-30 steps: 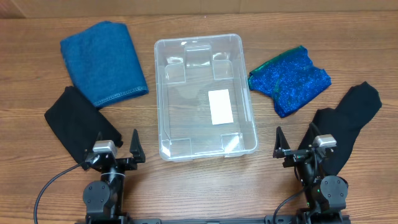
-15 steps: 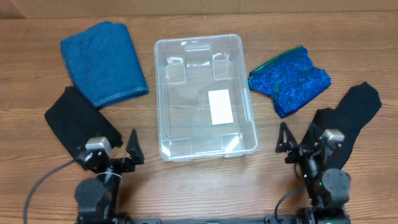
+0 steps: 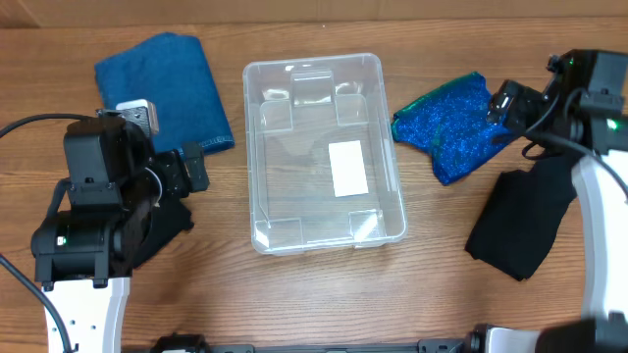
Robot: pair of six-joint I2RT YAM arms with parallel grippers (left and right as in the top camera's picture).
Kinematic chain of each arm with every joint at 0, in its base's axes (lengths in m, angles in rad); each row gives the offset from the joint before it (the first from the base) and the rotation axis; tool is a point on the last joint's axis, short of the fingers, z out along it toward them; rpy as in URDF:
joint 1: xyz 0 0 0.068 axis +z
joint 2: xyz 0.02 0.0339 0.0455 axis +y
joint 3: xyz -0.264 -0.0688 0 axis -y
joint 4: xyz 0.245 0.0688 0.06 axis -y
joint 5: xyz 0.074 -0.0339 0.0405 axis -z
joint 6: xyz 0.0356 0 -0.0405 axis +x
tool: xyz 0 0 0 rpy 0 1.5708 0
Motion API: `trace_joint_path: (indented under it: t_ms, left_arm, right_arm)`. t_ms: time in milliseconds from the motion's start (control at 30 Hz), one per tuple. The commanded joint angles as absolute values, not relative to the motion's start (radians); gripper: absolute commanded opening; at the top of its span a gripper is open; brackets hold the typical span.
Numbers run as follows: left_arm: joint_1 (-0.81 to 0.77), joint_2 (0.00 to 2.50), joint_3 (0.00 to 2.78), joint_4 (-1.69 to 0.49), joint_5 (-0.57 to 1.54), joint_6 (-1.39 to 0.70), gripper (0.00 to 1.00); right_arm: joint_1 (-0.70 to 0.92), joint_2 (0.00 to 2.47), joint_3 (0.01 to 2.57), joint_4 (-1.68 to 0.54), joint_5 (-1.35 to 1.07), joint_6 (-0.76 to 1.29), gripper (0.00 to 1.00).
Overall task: Pack container
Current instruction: 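Grasp the sparkly blue-green fabric with the right gripper and drop it into the bin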
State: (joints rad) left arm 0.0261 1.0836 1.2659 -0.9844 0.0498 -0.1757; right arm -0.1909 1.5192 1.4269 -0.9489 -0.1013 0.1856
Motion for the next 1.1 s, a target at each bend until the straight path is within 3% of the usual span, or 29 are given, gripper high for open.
trace_joint_path:
  t_ms: [0,200,400,433,467,533,567,600,833,933,1067]
  left_arm:
    - [0.02,1.093,1.29,-0.99,0.064,-0.154,1.0]
    - [0.02,1.093,1.29,-0.991,0.06,-0.154,1.0]
    - [0.02,1.093,1.29,-0.989,0.06,-0.154,1.0]
    - [0.02,1.093,1.29,-0.989,0.06,-0.154,1.0]
    - [0.02,1.093,1.29,-0.99,0.06,-0.154,1.0]
    - [0.02,1.093,1.29,-0.99,0.06,-0.154,1.0]
    - [0.02,1.093,1.29,-0.99,0.06,-0.154,1.0]
    - [0.02,1.093,1.29,-0.991,0.06,-0.154,1.0]
    - [0.02,1.093,1.29,-0.99,0.059,-0.154,1.0]
    - [0.02,1.093,1.29,-0.986,0.059,-0.154,1.0]
    - [0.02,1.095,1.29,-0.987,0.059,-0.154,1.0]
  right_arm:
    - [-0.222,1.657,1.452,-0.904,-0.133,0.186,1.0]
    - [-0.277,1.991,1.452,-0.88,-0.181,0.312,1.0]
    - [-0.27,2.091,1.452,-0.797,-0.401,0.312,0.98]
    - [-0.268,2.091,1.452,-0.797,-0.421,0.312,0.9]
    - [-0.269,2.091,1.452,-0.805,-0.424,0.316,0.7]
    - [-0.269,2.091,1.452,-0.81,-0.424,0.315,0.41]
    - [-0.269,2.091,1.452,-0.81,-0.424,0.315,0.2]
    - [-0.269,2.087,1.453,-0.809,-0.441,0.314,0.14]
    - [-0.191,1.738,1.616,-0.841,-0.525,0.141,0.04]
    - [-0.012,1.554,1.694,-0.86,-0.514,0.054,0.04]
    - [0.252,1.567,1.694,-0.884,-0.455,-0.126,0.04]
